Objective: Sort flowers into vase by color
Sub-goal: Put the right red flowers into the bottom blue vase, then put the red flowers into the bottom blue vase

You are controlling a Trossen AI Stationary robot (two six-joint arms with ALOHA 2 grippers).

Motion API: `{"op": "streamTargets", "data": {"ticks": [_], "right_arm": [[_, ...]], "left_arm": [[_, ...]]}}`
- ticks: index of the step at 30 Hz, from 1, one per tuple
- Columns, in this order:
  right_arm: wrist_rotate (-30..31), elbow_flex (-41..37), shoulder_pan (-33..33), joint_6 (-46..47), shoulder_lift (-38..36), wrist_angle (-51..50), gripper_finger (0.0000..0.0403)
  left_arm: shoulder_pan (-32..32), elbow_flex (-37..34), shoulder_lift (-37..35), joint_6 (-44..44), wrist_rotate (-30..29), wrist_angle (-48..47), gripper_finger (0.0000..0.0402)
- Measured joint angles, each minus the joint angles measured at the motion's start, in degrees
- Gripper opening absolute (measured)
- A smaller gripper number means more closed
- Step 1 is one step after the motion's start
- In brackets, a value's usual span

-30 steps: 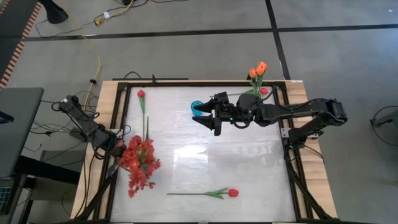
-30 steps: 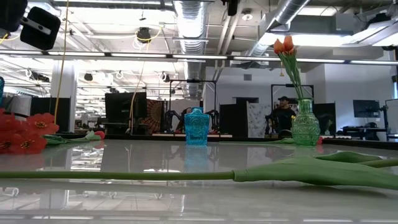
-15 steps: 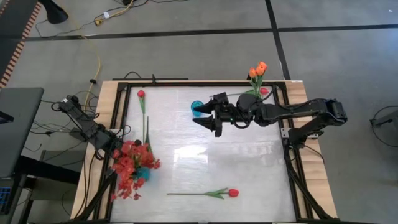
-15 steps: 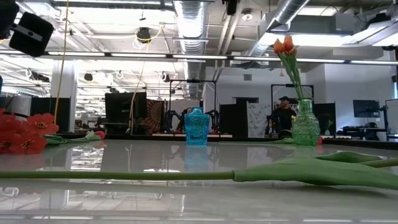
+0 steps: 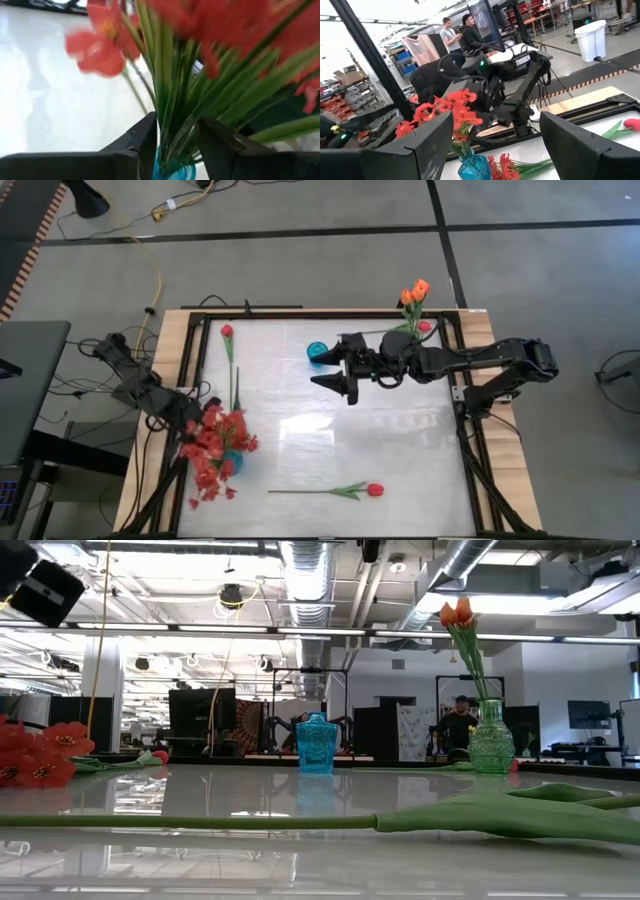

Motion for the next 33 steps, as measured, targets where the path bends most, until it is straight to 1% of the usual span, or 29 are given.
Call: {"op": "streamTargets", "data": {"ticks": [3, 10, 15, 20, 27, 30, 33], "right_arm": [[-0.72, 0.00, 0.00, 0.01, -0.01, -0.27, 0.0321], [-0.81, -0.02, 0.34, -0.01, -0.02, -1.36, 0.0321], [-1.13, -0.02, 0.26, -0.56, -0.02, -1.44, 0.0321], [-1.97, -0.02, 0.81, -2.89, -0.02, -1.55, 0.0321], [-2.28, -0.02, 1.97, -3.55, -0.02, -1.57, 0.0321], [-2.30, -0.02, 1.94, -7.12, -0.02, -1.55, 0.0321], [-2.28, -0.02, 2.29, -10.26, -0.02, -1.57, 0.0321]], "left_arm": [[0.00, 1.45, 0.00, 0.08, -1.66, -2.21, 0.0143], [-0.01, 3.87, 0.02, -3.19, -0.97, -7.69, 0.0199], [-0.02, 5.89, 0.02, -5.85, 0.49, -11.00, 0.0212], [-0.02, 8.52, 0.00, -15.03, 0.77, -16.62, 0.0213], [0.00, 11.65, 0.00, -29.08, -1.65, -21.70, 0.0213], [0.00, 12.13, 0.00, -35.00, -2.06, -23.38, 0.0213], [0.00, 12.22, 0.00, -40.28, -0.03, -25.12, 0.0213]]}}
